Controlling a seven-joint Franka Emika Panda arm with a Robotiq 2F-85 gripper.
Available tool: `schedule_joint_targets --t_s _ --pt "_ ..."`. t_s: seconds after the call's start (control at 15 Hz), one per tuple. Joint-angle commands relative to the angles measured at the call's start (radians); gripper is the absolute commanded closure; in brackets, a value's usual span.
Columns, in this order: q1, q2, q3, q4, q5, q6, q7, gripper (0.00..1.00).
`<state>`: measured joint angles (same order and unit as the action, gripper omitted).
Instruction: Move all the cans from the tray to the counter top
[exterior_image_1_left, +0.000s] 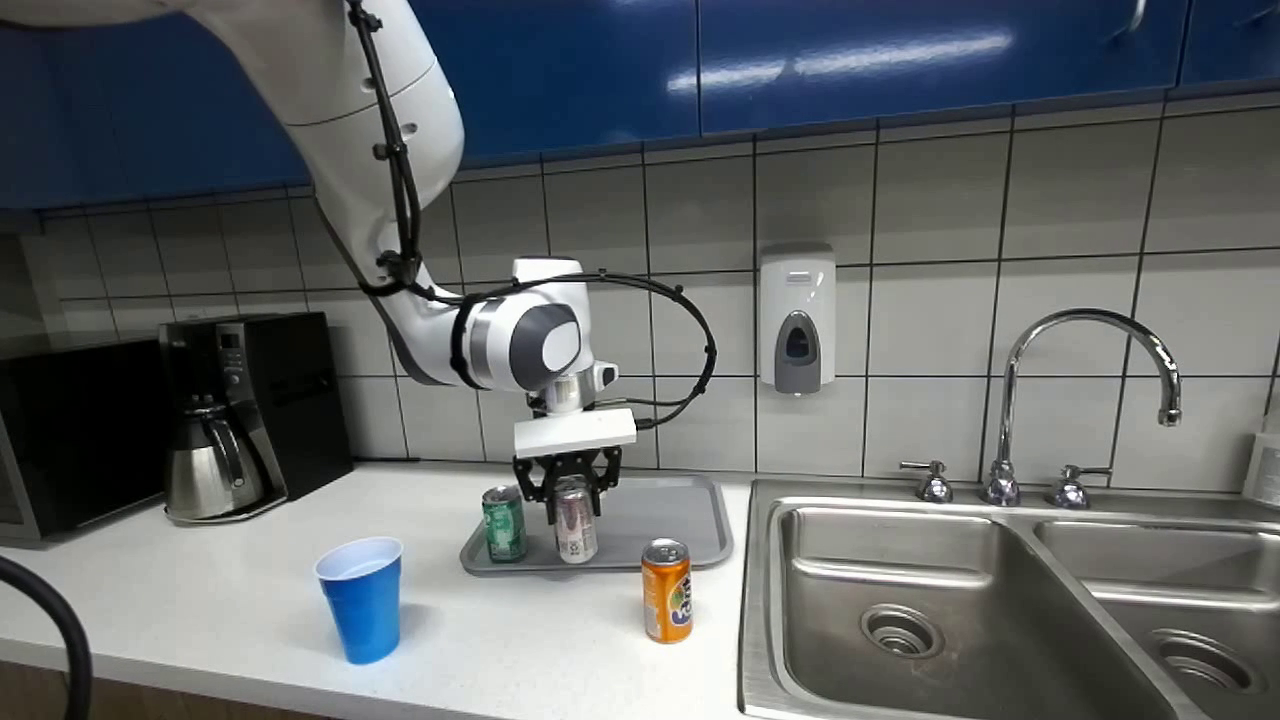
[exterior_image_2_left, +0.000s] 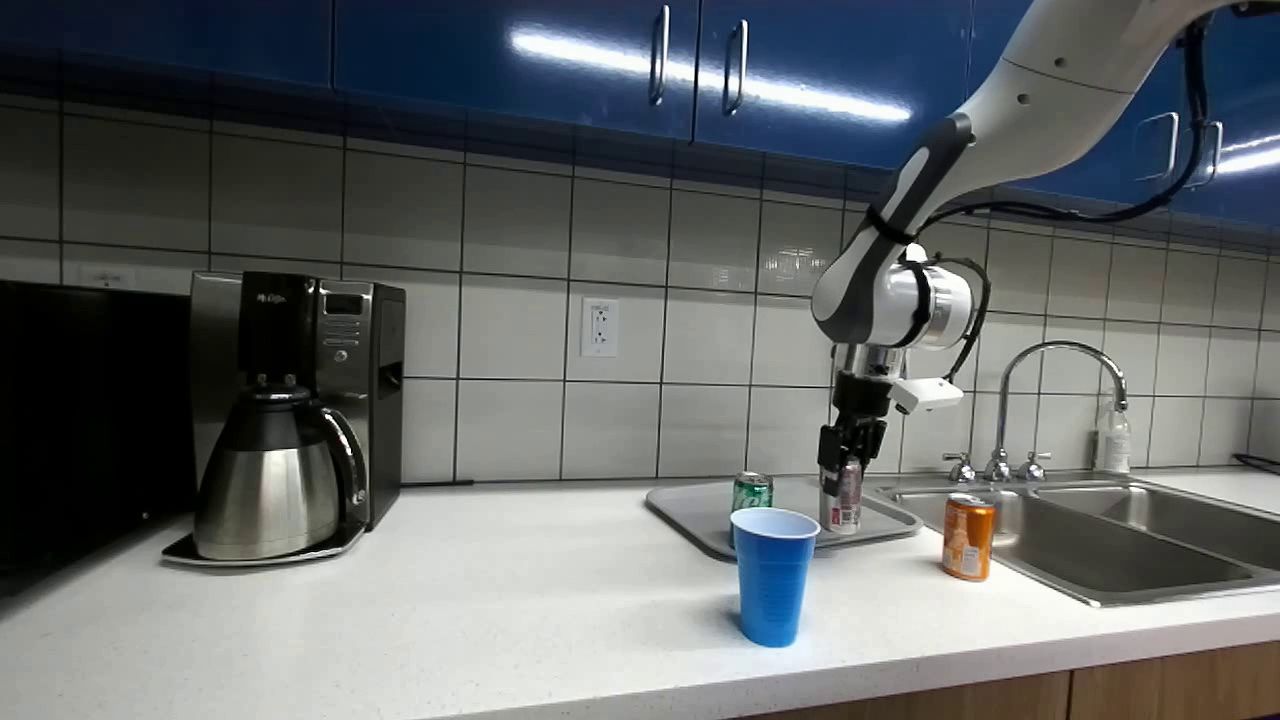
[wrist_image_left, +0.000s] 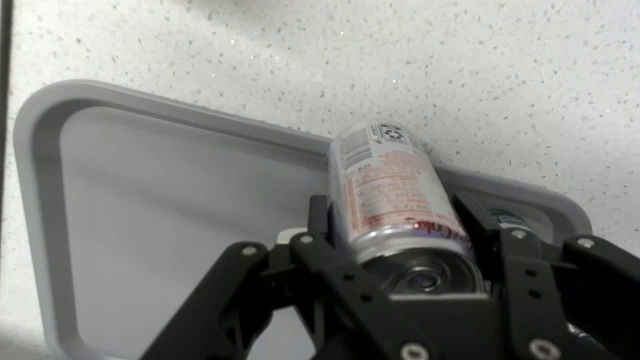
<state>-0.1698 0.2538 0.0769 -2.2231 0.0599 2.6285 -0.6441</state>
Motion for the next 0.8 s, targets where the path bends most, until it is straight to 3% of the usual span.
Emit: schedule_joint_targets --t_s 0.0,0.73 --pt "-0.017 -0.073 -0.005 -0.075 0.03 0.017 -0.067 0.62" --pt "-0.002 -0.129 -0.041 -0.189 0.018 0.032 -0.137 0.62"
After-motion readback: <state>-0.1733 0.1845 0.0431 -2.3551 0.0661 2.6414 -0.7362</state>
